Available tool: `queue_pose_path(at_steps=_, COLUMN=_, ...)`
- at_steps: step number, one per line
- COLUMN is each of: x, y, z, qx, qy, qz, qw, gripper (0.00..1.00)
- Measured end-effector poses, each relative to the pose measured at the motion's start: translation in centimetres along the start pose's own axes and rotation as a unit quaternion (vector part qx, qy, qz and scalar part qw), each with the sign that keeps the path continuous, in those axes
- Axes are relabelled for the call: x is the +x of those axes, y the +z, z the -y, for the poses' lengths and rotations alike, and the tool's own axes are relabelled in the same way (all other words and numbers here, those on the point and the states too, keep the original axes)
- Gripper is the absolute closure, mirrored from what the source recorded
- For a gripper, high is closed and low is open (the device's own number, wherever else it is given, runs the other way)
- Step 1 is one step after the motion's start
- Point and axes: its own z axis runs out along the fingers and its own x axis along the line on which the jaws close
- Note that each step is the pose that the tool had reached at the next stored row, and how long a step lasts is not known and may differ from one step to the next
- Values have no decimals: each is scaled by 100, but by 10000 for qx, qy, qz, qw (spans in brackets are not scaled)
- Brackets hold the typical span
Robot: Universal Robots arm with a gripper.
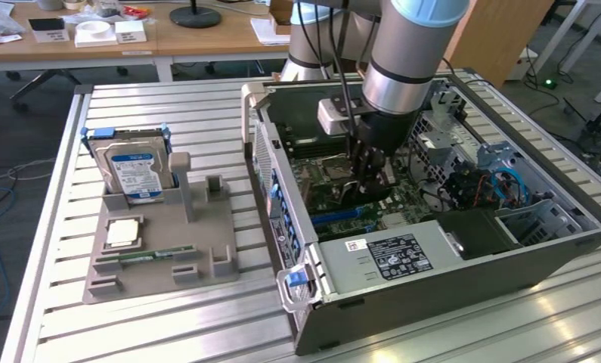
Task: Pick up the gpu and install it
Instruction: 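Insert the gpu into the slot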
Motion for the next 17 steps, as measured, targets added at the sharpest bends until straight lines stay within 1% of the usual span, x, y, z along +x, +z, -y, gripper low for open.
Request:
queue_pose_path(at_steps=13, x=1, y=8, z=-23, qx=0, qy=-1, qz=-1, qw=10000, gripper=74)
queue_pose_path(at_steps=17, x=1, y=34, z=-25, qx=0, qy=-1, qz=-1, qw=10000, gripper=74)
